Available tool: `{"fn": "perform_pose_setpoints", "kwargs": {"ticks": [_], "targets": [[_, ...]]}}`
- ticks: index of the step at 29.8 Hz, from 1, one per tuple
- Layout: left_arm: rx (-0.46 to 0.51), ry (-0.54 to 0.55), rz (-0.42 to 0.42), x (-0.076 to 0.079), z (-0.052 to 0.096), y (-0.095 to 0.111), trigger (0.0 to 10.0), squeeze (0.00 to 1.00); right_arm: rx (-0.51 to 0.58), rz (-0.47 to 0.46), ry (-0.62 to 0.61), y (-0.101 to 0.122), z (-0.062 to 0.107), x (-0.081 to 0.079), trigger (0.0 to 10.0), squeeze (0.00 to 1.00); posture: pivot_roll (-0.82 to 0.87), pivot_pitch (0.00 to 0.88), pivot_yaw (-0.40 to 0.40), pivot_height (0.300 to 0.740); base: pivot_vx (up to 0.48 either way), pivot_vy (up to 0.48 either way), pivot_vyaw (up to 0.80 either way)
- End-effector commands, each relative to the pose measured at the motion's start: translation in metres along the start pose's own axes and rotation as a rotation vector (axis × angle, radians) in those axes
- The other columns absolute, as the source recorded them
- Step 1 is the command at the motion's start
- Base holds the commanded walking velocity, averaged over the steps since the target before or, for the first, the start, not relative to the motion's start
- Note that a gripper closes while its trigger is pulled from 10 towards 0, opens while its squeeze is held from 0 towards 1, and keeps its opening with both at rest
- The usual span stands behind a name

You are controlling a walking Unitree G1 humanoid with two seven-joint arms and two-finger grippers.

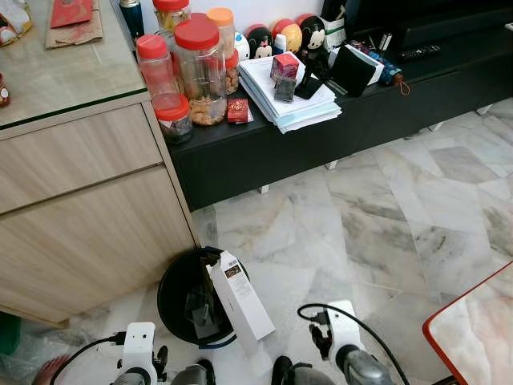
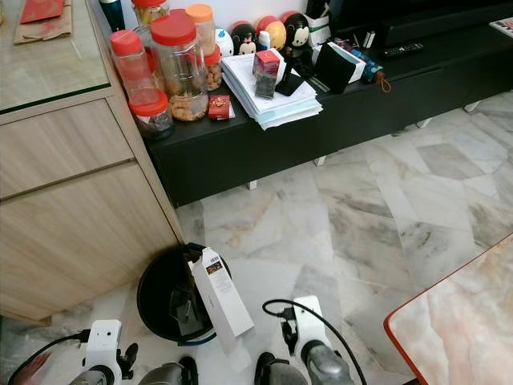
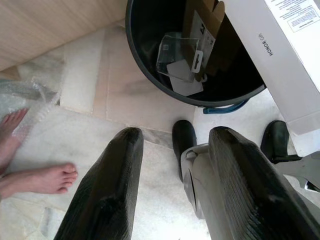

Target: Picking trash to rubbish bin

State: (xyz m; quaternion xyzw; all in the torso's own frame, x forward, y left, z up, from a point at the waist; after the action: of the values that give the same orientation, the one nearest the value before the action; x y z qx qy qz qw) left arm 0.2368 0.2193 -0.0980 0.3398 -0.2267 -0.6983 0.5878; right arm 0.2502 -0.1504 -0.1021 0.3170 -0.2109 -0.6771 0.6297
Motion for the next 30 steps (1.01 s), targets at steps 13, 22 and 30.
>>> {"fn": "perform_pose_setpoints", "kwargs": {"ticks": [13,22,30], "targets": [[-0.064,-0.006,0.018,0.001,0.007,-0.023,10.0,0.0,-0.095,-0.025,-0.055,-0.036,0.01,0.015,10.0,0.0,0.13,0.182,-0.02,0.74,-0.115,0.0,0.0],[-0.062,-0.008,0.021,0.002,0.007,-0.022,10.0,0.0,-0.079,-0.03,-0.051,-0.029,0.008,0.013,10.0,0.0,0.13,0.179,-0.024,0.74,-0.25,0.0,0.0],[-0.065,-0.005,0.024,0.002,0.007,-0.022,10.0,0.0,-0.082,-0.03,-0.052,-0.03,0.009,0.014,10.0,0.0,0.13,0.18,-0.026,0.74,-0.251,0.0,0.0]]}}
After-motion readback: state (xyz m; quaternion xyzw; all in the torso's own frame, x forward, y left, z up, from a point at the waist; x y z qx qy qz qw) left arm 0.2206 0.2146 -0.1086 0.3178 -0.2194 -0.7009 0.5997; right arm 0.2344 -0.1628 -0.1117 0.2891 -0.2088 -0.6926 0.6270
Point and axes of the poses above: a point about 5 cm out from each wrist's last joint towards the gripper, its own z axis pointing back from the gripper into the wrist, its own y axis along the axis of the wrist's last joint, x = y × z, the point moved 5 cm from there along -z, pointing out of the wrist towards the gripper, and after that the axes turned 12 degrees about -z, right-handed, at the moved point
